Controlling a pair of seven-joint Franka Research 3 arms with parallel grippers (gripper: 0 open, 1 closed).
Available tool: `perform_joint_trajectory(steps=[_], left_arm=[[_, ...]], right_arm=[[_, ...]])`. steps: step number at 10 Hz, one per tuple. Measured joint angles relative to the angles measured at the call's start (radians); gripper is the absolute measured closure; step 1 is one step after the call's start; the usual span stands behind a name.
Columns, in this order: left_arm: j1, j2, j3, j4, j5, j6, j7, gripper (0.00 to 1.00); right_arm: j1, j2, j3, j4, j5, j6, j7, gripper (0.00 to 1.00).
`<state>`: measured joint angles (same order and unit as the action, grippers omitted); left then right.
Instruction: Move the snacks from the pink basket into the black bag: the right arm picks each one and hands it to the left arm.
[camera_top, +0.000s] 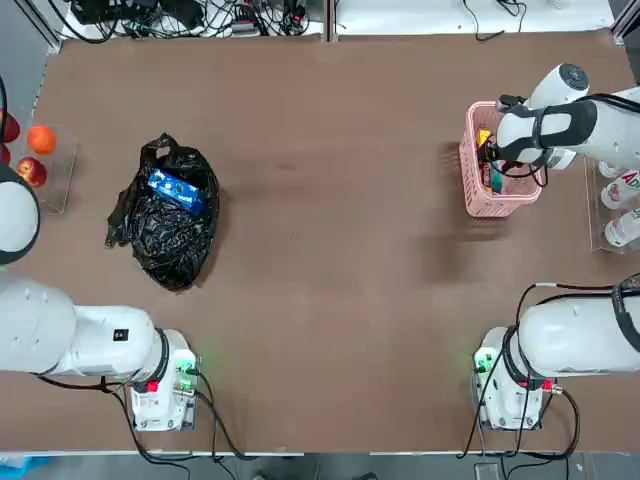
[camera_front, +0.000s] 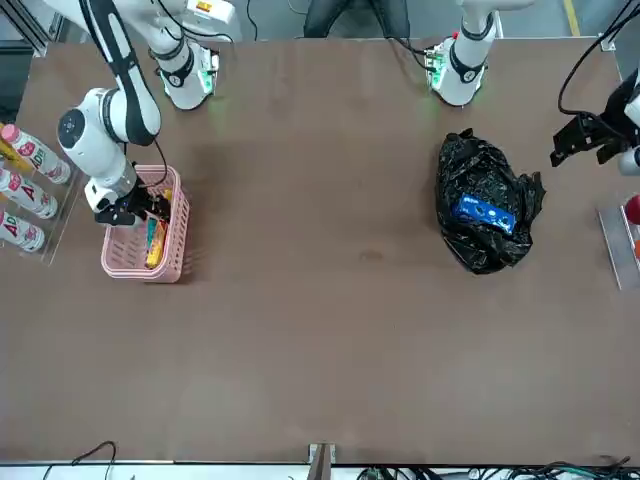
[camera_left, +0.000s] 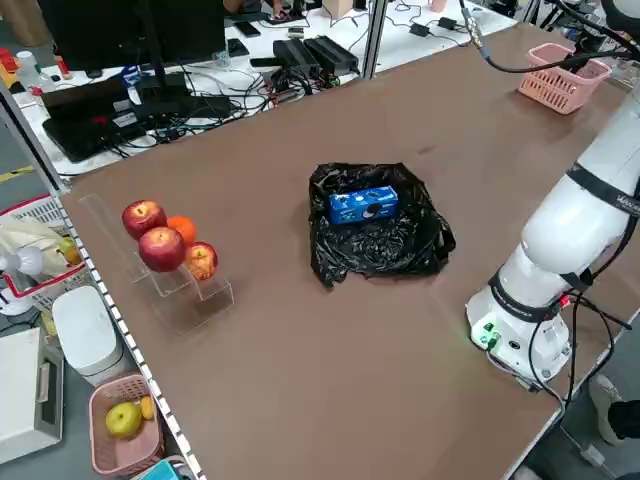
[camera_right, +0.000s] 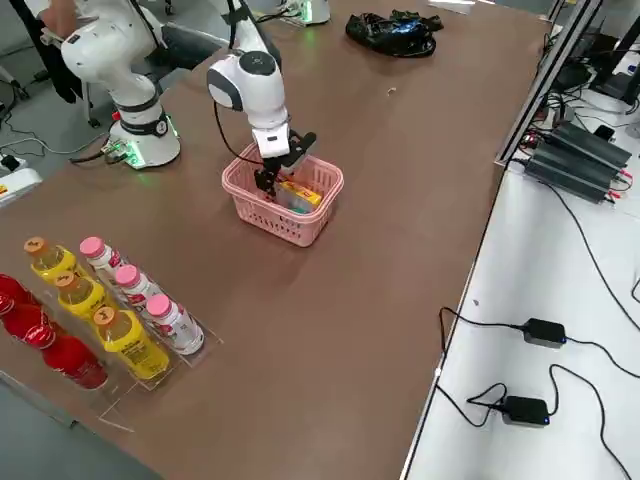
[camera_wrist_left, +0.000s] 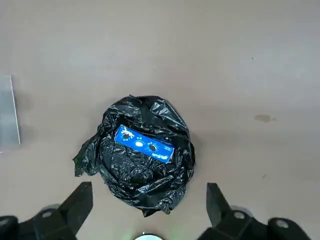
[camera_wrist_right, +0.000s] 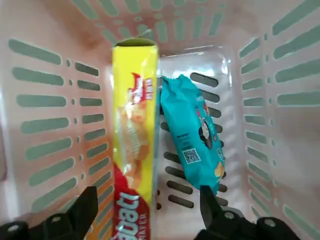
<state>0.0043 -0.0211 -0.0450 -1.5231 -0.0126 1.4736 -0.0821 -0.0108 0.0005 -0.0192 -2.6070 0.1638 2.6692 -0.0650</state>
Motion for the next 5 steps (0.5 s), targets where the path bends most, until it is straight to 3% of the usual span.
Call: perform_joint_trajectory(steps=[5], left_arm=[[0.0, 0.0, 0.0, 0.0, 0.0, -0.004, 0.0, 0.0]], right_arm=[[0.004, -0.006, 0.0, -0.011, 0.008, 0.0, -0.003, 0.14]])
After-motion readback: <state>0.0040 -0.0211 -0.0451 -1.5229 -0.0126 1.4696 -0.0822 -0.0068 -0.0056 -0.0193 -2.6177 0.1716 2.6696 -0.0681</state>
